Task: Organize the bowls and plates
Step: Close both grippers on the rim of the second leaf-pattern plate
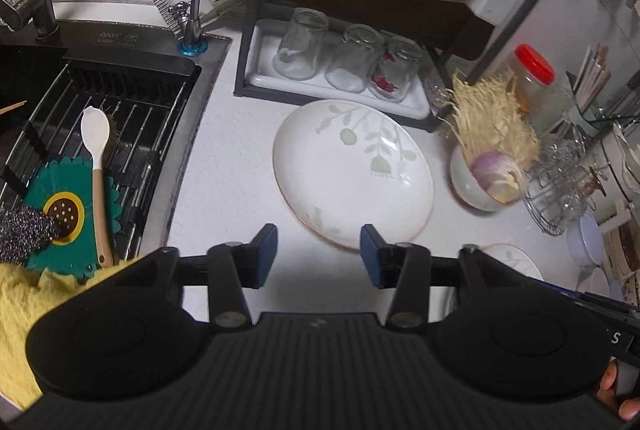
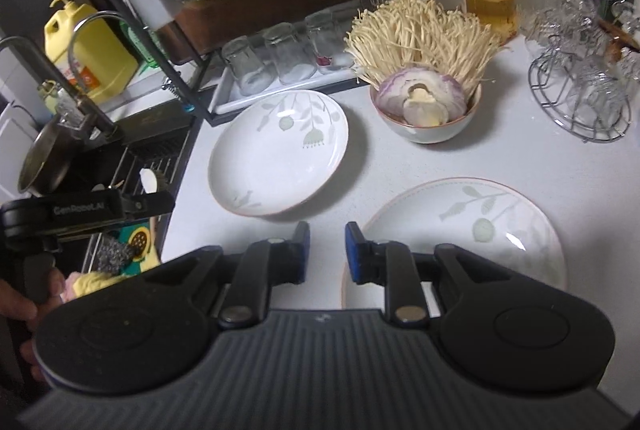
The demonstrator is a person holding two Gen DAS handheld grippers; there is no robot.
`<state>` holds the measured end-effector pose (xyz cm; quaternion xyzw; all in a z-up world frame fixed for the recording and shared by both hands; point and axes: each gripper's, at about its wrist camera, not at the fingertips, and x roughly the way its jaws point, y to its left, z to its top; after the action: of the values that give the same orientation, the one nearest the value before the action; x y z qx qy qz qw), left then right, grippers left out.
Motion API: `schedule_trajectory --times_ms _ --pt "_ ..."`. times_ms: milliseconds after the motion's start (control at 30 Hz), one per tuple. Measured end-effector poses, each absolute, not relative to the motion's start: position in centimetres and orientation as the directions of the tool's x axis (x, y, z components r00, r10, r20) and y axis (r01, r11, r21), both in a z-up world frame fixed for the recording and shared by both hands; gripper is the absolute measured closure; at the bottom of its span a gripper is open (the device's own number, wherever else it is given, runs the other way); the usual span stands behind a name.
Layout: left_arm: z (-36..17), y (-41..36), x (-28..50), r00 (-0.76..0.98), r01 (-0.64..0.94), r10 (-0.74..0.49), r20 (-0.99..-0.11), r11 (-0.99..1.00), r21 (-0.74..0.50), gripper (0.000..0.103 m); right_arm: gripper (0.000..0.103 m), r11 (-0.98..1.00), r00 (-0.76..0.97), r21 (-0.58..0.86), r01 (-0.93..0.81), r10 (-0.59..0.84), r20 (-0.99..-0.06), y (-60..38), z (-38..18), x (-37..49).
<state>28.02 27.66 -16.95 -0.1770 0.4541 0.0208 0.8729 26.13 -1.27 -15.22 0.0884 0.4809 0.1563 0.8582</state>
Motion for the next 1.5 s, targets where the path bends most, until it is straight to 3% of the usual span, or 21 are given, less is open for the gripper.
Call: schedule_trajectory --times_ms 67,133,200,733,833,1233,1367,1500 --pt "-17.6 28.3 29.1 0.584 -0.201 -0.123 -0.802 0.936 -0.290 0.035 0.064 0.934 0.482 0.311 -0.177 0.358 -0.800 -0.8 -15.8 27.1" --pt "-18.5 29.0 30.2 0.565 -0.204 -0.131 -0.815 0.934 -0.292 0.033 0.049 0.932 0.480 0.321 -0.167 0.362 -0.799 -0.3 -16.3 28.1" --pt "-19.4 29.7 31.1 0.560 -0.209 -0.143 -0.816 0.929 -0.306 0.033 0.043 0.929 0.478 0.339 -0.149 0.368 -0.798 0.0 -17.0 29.0" --pt "-25.0 32.0 37.6 0.535 -0.186 -0.204 -0.820 0.918 -0.350 0.034 0.044 0.951 0.479 0.302 -0.071 0.298 -0.826 2.8 -22.2 36.0" --pt "-25.5 32.4 38.5 0.539 -0.170 -0.220 -0.813 0.917 -0.361 0.036 0.047 0.954 0.488 0.295 -0.047 0.279 -0.827 2.7 -23.0 36.8" --pt "-27.1 31.9 40.5 0.532 -0.120 -0.259 -0.806 0.919 -0.375 0.065 0.074 0.957 0.490 0.286 -0.046 0.271 -0.828 3.9 -25.2 39.1" --pt "-27.4 32.1 40.3 0.528 -0.103 -0.280 -0.802 0.916 -0.388 0.076 0.076 0.961 0.486 0.271 -0.055 0.263 -0.833 4.5 -25.4 39.4" --pt "-27.4 32.3 40.1 0.527 -0.110 -0.285 -0.801 0.911 -0.397 0.078 0.082 0.959 0.489 0.276 -0.060 0.269 -0.829 4.3 -25.6 39.5"
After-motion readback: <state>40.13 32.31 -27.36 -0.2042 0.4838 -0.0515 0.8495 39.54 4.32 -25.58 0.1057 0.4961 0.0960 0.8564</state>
